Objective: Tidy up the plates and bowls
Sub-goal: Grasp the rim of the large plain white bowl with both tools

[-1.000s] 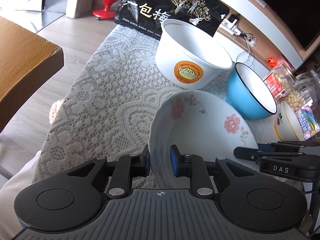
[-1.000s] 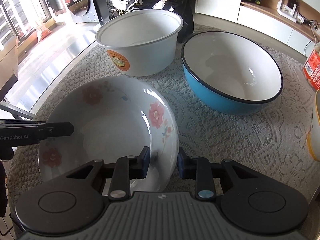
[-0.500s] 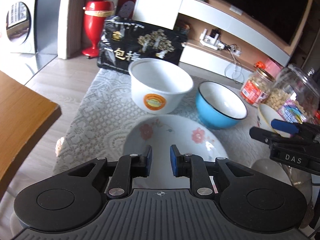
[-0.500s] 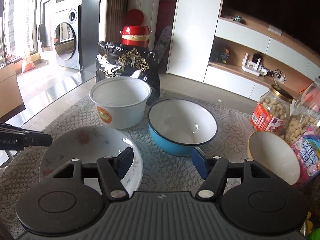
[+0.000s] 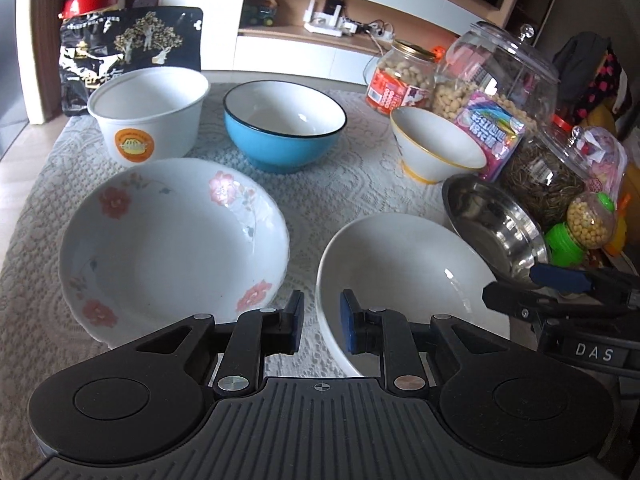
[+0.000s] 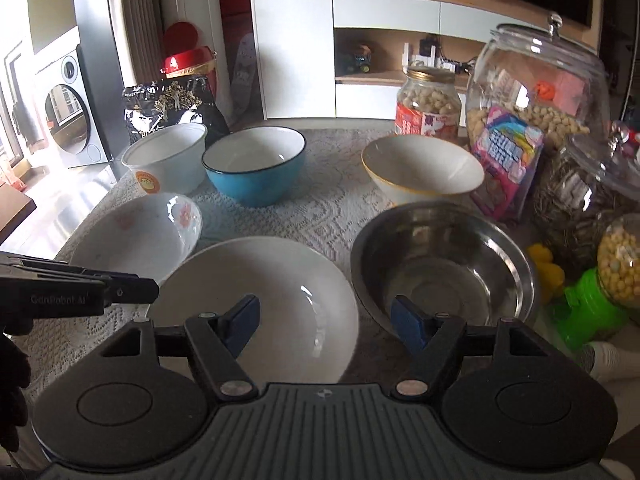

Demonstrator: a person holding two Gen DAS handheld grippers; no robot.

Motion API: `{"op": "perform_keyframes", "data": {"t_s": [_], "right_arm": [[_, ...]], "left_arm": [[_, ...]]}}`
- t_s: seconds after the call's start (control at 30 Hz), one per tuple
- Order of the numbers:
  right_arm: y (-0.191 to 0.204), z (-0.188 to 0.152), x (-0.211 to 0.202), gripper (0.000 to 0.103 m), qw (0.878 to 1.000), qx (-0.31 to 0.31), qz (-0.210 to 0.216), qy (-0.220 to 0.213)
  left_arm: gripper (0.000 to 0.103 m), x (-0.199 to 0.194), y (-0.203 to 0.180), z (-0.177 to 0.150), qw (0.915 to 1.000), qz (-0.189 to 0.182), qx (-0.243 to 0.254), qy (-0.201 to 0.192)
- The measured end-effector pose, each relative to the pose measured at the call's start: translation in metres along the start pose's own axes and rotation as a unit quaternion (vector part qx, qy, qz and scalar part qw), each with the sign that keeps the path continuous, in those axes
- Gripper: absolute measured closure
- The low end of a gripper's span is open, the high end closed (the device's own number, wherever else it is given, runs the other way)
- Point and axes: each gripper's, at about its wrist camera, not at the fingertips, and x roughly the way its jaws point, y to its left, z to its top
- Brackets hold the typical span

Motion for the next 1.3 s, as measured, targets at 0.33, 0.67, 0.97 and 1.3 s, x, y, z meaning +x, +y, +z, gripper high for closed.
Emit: {"op": "perform_keyframes", "data": {"t_s": [0.33, 0.67, 0.97, 1.3], "right_arm": [[-0.019, -0.007, 0.043, 0.048, 0.994, 0.085, 0.049, 0.054], [-0.017, -0.005, 0.075, 0.06, 0.988, 0.106, 0.072, 0.089], [-0.013, -0.005, 0.074, 0.061, 0.991, 0.086, 0.064, 0.085], [-0.008, -0.005, 0.072, 0.061, 0.992, 0.075, 0.054, 0.088]], "left_arm": [[0.081, 0.03, 0.002, -0.007, 0.9987, 0.004, -0.031, 0.04], [0.08, 0.054, -0.007, -0.006, 0.9979, 0.004, -0.004, 0.064], [0.073, 0.06, -0.013, -0.006, 0.9972, 0.015, 0.018, 0.071], [0.073, 0.058, -0.012, -0.007, 0.9967, 0.016, 0.018, 0.078]]}}
